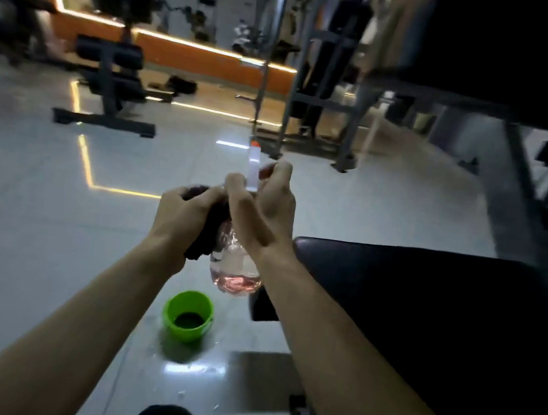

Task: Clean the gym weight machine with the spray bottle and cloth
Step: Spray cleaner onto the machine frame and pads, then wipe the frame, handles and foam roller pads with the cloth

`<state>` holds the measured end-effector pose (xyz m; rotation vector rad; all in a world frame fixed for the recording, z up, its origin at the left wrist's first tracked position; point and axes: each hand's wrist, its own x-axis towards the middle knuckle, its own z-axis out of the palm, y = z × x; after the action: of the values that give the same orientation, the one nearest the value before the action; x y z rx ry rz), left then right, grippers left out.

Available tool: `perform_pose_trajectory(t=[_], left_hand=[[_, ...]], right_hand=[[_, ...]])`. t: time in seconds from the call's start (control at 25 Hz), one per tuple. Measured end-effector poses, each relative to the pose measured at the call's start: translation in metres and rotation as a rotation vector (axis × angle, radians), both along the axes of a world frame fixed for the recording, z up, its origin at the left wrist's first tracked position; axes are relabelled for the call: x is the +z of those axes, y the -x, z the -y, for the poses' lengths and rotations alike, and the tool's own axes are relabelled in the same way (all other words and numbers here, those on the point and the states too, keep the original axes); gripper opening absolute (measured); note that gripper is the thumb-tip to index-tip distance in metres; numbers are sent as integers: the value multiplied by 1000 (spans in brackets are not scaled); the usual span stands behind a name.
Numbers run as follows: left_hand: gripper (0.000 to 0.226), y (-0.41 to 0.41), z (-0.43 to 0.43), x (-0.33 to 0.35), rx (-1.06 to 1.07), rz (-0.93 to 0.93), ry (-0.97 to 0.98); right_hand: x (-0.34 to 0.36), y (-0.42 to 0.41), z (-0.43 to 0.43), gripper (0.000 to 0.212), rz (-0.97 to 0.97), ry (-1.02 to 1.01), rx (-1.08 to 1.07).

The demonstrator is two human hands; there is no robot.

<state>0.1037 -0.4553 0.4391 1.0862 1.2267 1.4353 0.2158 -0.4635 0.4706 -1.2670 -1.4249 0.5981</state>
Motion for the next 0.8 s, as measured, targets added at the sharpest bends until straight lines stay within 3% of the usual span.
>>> perform_pose_trajectory(t=[0.16,0.28,0.36,0.44,0.52,0.68,0.8], left_hand=[[32,62,-2,-82,139,71,309],[26,97,-1,-161,46,239,605],[27,118,8,-207,-22,331,726],[31,132,17,-245,-2,384,781],[33,140,24,-272,39,378,797],[49,146,21,-305,42,433,803],[43,146,18,-312,42,518,808]], right_hand=[[-97,77,-12,23,46,165,-61],[-194,94,-16,18,197,307,-110],[-270,97,-18,28,334,486,-118],[-339,93,-15,39,464,661,-130],[-384,85,-9,29,520,793,-106],[-439,70,-9,25,655,930,-100],[-456,66,-1,25,685,985,-86]])
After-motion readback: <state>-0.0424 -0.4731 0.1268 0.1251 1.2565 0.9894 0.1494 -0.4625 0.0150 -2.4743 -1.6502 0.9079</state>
